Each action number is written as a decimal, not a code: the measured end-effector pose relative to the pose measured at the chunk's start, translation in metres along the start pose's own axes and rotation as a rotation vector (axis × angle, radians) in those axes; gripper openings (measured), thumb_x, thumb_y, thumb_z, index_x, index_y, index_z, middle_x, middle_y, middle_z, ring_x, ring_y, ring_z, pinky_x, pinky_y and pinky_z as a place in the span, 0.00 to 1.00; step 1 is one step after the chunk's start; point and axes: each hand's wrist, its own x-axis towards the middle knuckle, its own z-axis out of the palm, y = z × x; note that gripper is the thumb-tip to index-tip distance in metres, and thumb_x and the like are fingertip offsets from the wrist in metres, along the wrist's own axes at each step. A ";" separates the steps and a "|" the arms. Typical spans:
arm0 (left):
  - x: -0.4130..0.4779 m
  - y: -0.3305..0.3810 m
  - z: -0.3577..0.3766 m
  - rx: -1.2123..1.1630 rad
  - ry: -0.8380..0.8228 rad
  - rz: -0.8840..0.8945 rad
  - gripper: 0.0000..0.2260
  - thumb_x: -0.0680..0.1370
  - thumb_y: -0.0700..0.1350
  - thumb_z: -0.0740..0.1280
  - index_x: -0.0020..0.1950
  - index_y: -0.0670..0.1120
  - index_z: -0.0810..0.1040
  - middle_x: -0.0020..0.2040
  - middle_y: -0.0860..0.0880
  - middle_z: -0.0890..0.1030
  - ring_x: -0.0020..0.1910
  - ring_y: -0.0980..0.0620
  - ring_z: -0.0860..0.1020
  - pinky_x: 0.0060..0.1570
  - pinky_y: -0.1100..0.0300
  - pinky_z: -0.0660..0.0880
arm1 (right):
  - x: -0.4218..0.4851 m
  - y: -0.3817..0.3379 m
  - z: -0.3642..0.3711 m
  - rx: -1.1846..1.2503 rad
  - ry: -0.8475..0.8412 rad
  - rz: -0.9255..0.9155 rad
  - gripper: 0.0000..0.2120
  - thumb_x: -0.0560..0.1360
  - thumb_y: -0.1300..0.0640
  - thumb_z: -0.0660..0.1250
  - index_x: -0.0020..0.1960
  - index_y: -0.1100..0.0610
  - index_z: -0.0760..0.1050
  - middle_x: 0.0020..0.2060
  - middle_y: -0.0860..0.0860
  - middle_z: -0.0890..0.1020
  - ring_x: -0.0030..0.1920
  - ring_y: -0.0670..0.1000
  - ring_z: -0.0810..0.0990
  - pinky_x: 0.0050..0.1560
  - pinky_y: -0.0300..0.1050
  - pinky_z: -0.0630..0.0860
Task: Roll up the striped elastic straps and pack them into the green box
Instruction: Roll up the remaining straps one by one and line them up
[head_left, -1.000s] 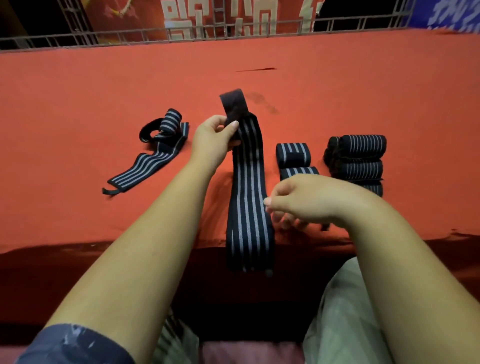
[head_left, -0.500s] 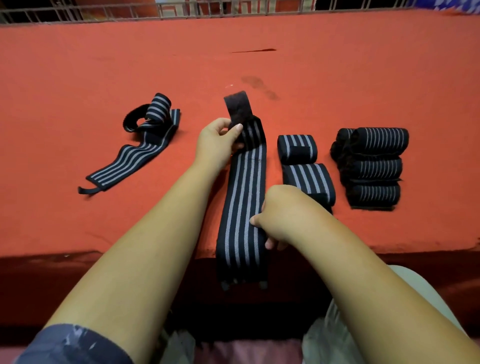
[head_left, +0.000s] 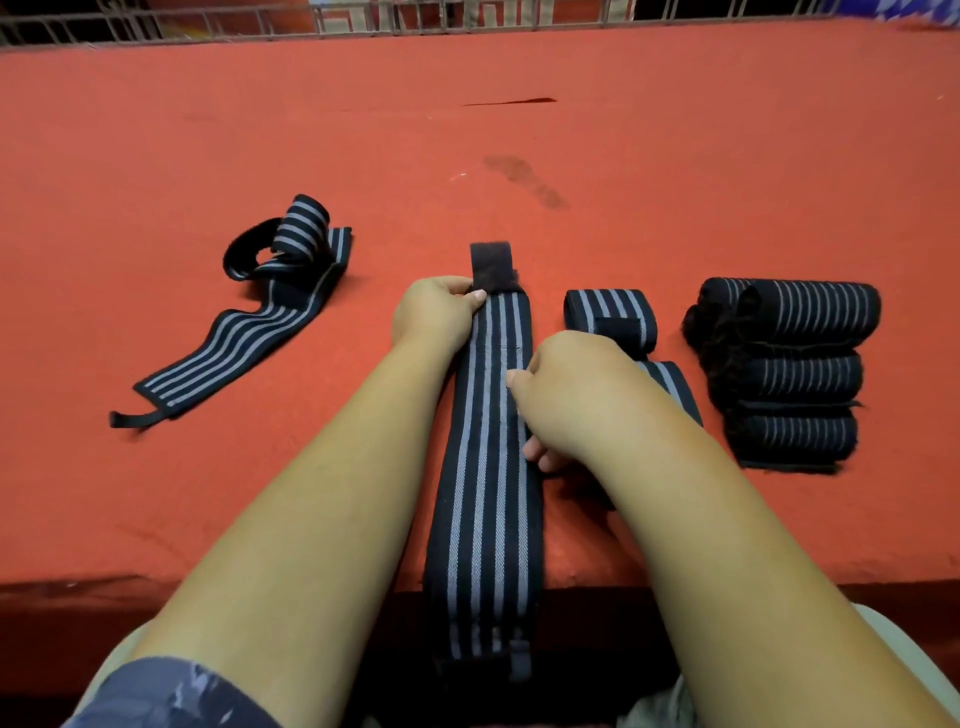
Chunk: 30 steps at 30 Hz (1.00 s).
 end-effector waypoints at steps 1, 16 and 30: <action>0.001 0.001 0.000 0.019 -0.009 -0.006 0.09 0.80 0.55 0.75 0.60 0.60 0.88 0.57 0.58 0.88 0.56 0.54 0.85 0.62 0.55 0.79 | 0.003 0.002 0.002 0.056 0.025 -0.011 0.18 0.88 0.50 0.58 0.51 0.61 0.80 0.40 0.57 0.89 0.37 0.56 0.89 0.44 0.50 0.87; -0.032 0.033 -0.042 -0.330 -0.120 0.030 0.08 0.78 0.40 0.78 0.55 0.51 0.87 0.50 0.54 0.87 0.41 0.58 0.81 0.40 0.62 0.73 | 0.014 0.036 -0.018 0.482 0.424 -0.264 0.09 0.81 0.54 0.65 0.45 0.52 0.82 0.36 0.45 0.87 0.29 0.47 0.84 0.35 0.48 0.81; -0.197 0.115 -0.149 -0.617 -0.263 0.200 0.11 0.80 0.39 0.74 0.62 0.44 0.86 0.54 0.45 0.89 0.48 0.49 0.85 0.53 0.54 0.79 | -0.072 0.016 -0.027 0.647 0.533 -0.634 0.15 0.83 0.46 0.69 0.70 0.43 0.78 0.53 0.40 0.87 0.55 0.38 0.84 0.58 0.41 0.79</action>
